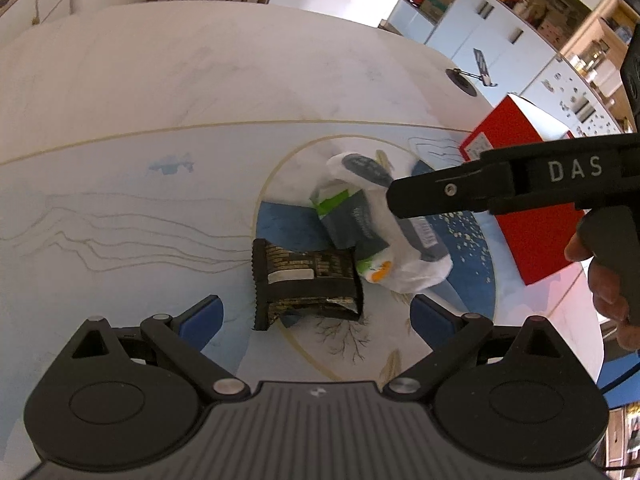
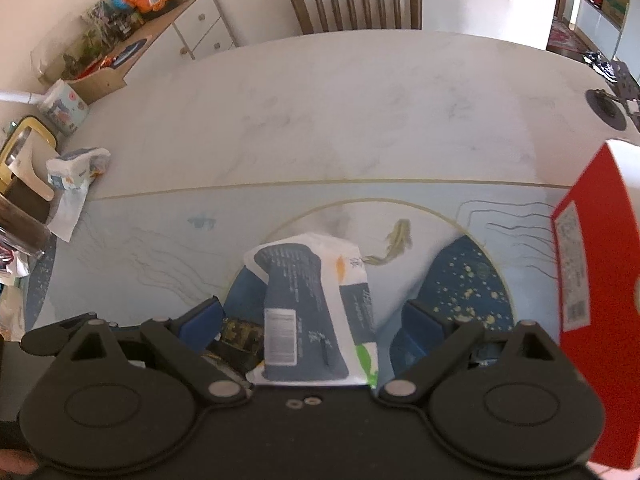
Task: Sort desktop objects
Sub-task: 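Close the right tool on the white printed bag while the left tool reaches the dark snack packet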
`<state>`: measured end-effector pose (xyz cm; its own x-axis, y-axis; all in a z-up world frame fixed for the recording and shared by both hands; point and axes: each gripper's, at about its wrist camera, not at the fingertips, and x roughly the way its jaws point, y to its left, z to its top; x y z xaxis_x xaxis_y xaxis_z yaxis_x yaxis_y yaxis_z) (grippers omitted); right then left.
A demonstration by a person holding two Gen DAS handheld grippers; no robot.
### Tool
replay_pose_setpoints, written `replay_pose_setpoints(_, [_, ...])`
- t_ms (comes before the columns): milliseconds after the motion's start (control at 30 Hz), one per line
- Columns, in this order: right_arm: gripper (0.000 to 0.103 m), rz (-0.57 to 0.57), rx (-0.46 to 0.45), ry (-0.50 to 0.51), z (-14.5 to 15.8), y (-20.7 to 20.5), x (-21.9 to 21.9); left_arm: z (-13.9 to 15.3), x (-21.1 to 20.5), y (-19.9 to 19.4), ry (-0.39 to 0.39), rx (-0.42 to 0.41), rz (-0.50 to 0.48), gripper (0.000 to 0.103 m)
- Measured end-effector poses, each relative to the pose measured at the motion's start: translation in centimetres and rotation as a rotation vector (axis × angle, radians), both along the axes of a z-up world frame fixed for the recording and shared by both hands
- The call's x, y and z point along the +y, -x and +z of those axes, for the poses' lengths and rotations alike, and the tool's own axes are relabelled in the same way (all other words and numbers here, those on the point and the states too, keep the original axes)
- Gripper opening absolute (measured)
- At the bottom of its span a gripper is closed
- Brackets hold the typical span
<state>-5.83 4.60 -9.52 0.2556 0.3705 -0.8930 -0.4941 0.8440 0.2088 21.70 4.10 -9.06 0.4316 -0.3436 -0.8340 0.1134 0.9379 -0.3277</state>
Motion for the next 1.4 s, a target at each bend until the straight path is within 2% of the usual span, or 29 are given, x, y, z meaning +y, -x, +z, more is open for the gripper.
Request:
replay_pose_setpoints(633, [0.098, -0.032, 0.033, 0.099, -4.7, -2.3, 2.0, -1.7, -0.2, -1.2, -0.024, -0.006, 0.018, 0.099])
replay_pose_setpoints(800, [0.098, -0.069, 0.045, 0.121, -5.6, -2.5, 1.6, -1.8, -0.8, -1.1, -0.051, -0.021, 0.01, 0.099])
replay_pose_setpoints(1067, [0.1, -0.092, 0.015, 0.172, -6.0, -2.2, 1.8, -1.8, -1.9, -1.3, -0.106, -0.034, -0.007, 0.099])
replay_pose_setpoints(1400, [0.079, -0.131, -0.025, 0.207, -5.6, -2.0, 0.6, -1.9, -3.0, -1.1, -0.182, -0.056, -0.022, 0.097])
